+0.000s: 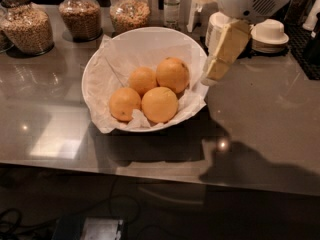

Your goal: Pick orange from white bowl

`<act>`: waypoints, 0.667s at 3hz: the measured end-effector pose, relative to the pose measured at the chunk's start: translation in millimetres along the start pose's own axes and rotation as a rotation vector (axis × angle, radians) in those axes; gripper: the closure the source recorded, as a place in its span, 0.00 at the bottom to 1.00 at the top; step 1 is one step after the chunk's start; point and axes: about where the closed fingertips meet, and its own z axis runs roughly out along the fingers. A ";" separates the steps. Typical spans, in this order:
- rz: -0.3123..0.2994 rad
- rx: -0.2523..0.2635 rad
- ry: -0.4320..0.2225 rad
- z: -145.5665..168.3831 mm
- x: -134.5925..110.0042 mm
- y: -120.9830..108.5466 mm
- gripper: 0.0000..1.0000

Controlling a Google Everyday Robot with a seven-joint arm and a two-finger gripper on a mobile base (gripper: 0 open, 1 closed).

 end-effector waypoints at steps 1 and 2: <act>-0.028 -0.042 0.006 16.1 -6.7 5.3 0.00; -0.028 -0.042 0.006 16.1 -6.8 5.3 0.19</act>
Offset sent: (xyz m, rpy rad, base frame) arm -0.0009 0.0125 -0.0109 -0.0196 0.0208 0.0363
